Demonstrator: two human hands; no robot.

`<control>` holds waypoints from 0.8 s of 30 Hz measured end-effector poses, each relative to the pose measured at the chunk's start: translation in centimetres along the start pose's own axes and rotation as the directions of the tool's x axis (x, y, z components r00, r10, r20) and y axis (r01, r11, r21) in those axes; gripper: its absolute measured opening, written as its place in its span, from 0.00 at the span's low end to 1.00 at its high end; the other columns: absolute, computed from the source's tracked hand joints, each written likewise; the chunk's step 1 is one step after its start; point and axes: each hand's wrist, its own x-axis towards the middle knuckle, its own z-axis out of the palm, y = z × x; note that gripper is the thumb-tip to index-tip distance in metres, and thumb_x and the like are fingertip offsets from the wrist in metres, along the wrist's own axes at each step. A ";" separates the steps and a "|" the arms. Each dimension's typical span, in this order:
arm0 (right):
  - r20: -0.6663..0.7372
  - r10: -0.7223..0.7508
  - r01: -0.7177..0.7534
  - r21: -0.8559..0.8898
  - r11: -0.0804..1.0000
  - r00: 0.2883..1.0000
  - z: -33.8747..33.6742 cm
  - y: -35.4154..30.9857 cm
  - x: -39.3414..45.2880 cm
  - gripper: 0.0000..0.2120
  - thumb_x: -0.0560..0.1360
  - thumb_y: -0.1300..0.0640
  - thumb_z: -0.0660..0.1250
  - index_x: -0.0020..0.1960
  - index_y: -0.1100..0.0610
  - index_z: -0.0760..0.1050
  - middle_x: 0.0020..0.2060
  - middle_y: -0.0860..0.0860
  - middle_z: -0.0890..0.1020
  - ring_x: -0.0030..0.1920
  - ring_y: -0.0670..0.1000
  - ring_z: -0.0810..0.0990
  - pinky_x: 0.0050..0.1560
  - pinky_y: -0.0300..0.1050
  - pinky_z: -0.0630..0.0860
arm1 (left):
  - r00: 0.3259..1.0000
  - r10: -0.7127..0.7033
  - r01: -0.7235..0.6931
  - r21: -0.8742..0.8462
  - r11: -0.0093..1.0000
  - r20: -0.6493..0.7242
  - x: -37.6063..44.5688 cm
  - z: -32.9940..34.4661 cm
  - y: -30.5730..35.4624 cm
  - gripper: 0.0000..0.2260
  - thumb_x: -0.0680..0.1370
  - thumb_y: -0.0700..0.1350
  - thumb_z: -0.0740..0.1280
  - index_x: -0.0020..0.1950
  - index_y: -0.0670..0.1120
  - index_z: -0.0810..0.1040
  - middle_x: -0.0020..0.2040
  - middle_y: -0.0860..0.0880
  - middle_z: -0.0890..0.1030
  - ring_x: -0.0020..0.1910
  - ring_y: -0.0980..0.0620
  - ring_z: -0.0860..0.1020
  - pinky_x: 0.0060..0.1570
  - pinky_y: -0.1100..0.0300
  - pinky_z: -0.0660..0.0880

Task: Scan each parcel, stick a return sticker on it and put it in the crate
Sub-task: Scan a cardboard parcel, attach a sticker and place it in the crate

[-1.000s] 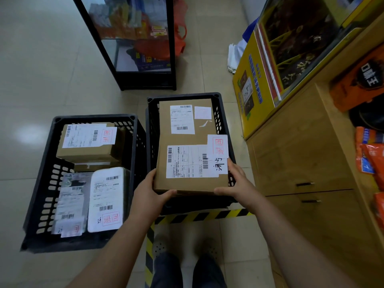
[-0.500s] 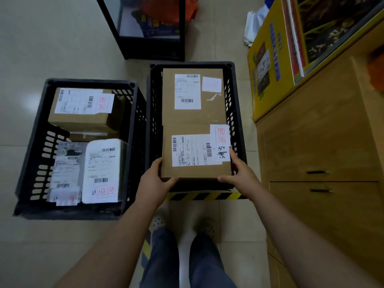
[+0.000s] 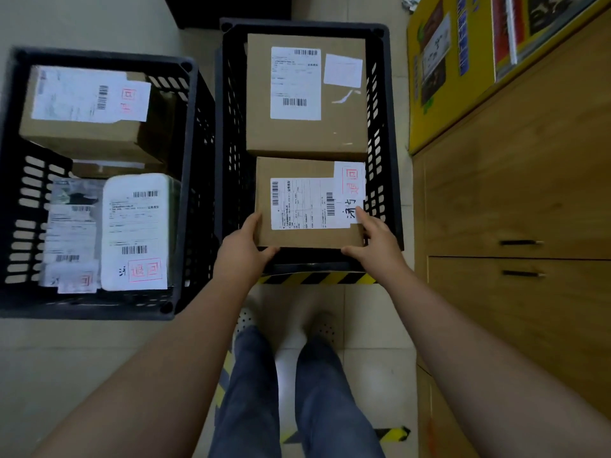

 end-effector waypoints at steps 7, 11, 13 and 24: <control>0.004 -0.019 0.019 -0.092 0.996 1.000 -0.4 -0.5 0.1 0.42 0.72 0.58 0.75 0.79 0.48 0.56 0.73 0.51 0.64 0.70 0.52 0.67 0.71 0.49 0.67 | 0.999 0.050 -0.049 0.057 0.997 -0.008 0.1 0.1 -0.2 0.36 0.74 0.53 0.72 0.77 0.53 0.58 0.65 0.46 0.74 0.63 0.47 0.73 0.61 0.48 0.75; 0.058 -0.020 0.031 -0.201 0.979 0.998 -1.1 -2.2 -2.0 0.43 0.73 0.53 0.74 0.79 0.47 0.53 0.75 0.50 0.60 0.71 0.53 0.64 0.71 0.50 0.65 | 0.992 0.126 -0.125 0.126 0.984 -0.004 -1.7 -2.5 1.4 0.35 0.75 0.56 0.71 0.77 0.51 0.59 0.70 0.48 0.68 0.69 0.48 0.65 0.68 0.48 0.68; 0.067 -0.060 0.075 -0.250 0.965 0.996 -1.9 -4.0 -4.1 0.41 0.74 0.48 0.72 0.79 0.47 0.54 0.75 0.49 0.60 0.71 0.53 0.64 0.70 0.53 0.67 | 0.978 0.210 -0.208 0.170 0.963 0.008 -3.5 -5.3 3.0 0.34 0.75 0.57 0.70 0.77 0.51 0.61 0.71 0.49 0.66 0.71 0.49 0.64 0.69 0.49 0.67; -0.443 -0.246 0.225 -0.099 0.969 0.862 -11.8 -14.7 -22.1 0.25 0.76 0.41 0.66 0.70 0.49 0.70 0.65 0.46 0.71 0.65 0.48 0.71 0.63 0.46 0.71 | 0.619 0.779 -0.763 0.313 0.565 0.103 -14.3 -20.3 18.4 0.27 0.78 0.61 0.64 0.75 0.55 0.66 0.72 0.52 0.68 0.71 0.51 0.66 0.68 0.55 0.66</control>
